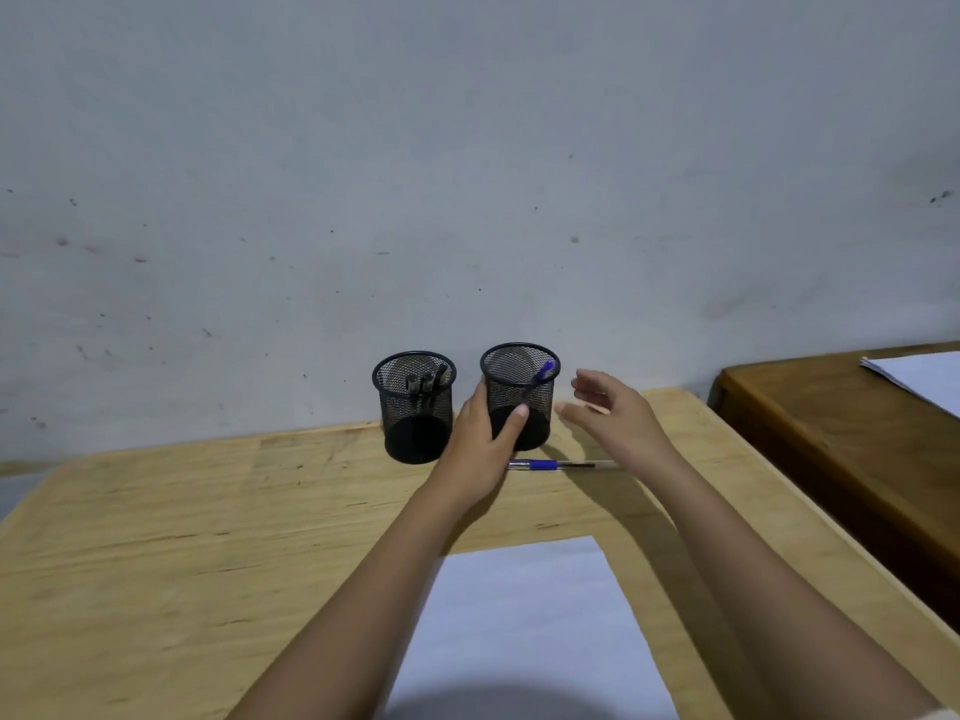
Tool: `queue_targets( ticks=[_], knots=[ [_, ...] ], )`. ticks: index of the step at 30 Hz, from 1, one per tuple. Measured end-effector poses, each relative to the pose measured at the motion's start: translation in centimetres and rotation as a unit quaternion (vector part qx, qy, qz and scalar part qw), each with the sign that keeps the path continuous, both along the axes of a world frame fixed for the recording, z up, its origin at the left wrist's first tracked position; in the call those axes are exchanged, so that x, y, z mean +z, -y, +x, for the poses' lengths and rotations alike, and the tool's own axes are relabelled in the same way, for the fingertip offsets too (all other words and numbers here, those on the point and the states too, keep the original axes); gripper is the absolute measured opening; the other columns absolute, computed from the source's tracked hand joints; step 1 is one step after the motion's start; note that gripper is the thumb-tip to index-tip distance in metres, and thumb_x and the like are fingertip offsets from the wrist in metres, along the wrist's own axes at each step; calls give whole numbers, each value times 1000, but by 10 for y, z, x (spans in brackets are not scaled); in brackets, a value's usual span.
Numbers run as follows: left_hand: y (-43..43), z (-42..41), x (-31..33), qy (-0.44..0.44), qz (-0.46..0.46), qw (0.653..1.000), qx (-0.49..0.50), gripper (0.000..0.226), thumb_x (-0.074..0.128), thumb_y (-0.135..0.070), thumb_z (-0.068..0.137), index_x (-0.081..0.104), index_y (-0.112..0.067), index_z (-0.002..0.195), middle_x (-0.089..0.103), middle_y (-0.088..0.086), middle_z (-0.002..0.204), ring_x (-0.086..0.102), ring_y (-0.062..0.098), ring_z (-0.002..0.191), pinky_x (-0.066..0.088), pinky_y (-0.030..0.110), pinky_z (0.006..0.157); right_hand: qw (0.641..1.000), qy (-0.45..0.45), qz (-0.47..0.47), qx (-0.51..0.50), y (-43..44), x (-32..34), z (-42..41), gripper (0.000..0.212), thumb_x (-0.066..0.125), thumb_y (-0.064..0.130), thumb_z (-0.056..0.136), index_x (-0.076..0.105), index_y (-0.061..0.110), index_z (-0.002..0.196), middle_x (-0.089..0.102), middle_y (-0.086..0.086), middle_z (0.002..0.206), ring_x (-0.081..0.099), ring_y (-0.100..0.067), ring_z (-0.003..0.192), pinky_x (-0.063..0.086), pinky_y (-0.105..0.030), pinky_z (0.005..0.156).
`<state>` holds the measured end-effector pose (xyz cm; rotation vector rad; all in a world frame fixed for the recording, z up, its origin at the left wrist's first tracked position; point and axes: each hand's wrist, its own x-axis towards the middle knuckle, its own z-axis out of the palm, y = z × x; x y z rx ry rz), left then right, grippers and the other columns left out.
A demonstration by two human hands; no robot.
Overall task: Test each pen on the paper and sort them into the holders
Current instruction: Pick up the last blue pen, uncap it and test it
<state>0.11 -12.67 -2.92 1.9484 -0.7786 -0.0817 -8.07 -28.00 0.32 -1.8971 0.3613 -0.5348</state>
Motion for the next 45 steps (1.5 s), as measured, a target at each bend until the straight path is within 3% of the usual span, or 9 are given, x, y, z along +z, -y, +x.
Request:
queue_targets(
  ticks=[10,15,17,20,26,32,37,42,45],
  knots=[
    [-45,-30,-14,82,379,921,-46,74,27,-53,96,3,-8,150,-7,10,159,-8,22,147,0,37,119,927,-89,-363,18,-8,-48,-23,24,51,14,90,67,9,108,63,-9,106,55,-24,100,45,-32,82],
    [-44,-35,-6,21,313,948,-60,64,40,-42,97,21,-6,147,11,13,158,12,25,145,14,37,118,917,-58,-395,14,-17,-50,-27,23,50,12,92,67,10,107,60,-9,101,53,-25,98,46,-32,79],
    [-46,-41,2,-18,210,975,-69,42,47,-33,96,47,-5,128,46,16,137,48,21,116,39,26,95,914,-55,-399,47,-22,-45,-34,22,50,14,92,66,10,107,58,-8,102,51,-23,98,45,-31,79],
    [-54,-49,18,-28,96,994,-42,18,51,-19,94,64,-10,102,63,9,97,58,17,84,44,20,71,916,-21,-392,86,-30,-32,-46,19,50,12,91,65,8,103,56,-8,100,50,-21,95,41,-27,78],
    [-91,-59,52,-59,-27,996,-58,17,66,-4,83,69,-20,84,67,-3,77,57,1,69,43,13,67,955,13,-264,138,-42,21,-80,9,69,14,81,72,13,89,60,2,82,56,-4,69,42,-12,64],
    [-113,-85,72,-104,-177,978,-40,16,69,-1,79,71,-16,86,71,3,81,64,10,77,50,21,79,970,132,161,123,-77,38,-99,14,74,2,71,72,10,83,70,-2,70,64,-10,68,51,-18,67],
    [-112,-102,82,-86,-166,981,-60,17,68,1,80,72,-14,85,72,-8,68,65,5,69,52,21,77,964,150,178,126,-108,42,-96,9,72,0,71,70,6,77,71,-2,67,68,-14,68,54,-20,70],
    [-207,-69,86,-43,-234,961,140,14,68,-5,81,71,-17,87,73,-13,68,67,-2,68,51,8,70,915,257,311,14,-45,63,-132,12,77,9,55,70,9,65,69,2,60,66,-7,60,51,-13,64],
    [-218,-57,75,-64,-189,967,160,15,68,2,79,70,-12,85,71,-13,65,66,-5,63,50,7,66,922,222,318,23,-44,52,-130,10,66,-5,74,63,4,72,68,2,59,65,-7,58,50,-11,62]
  ],
)
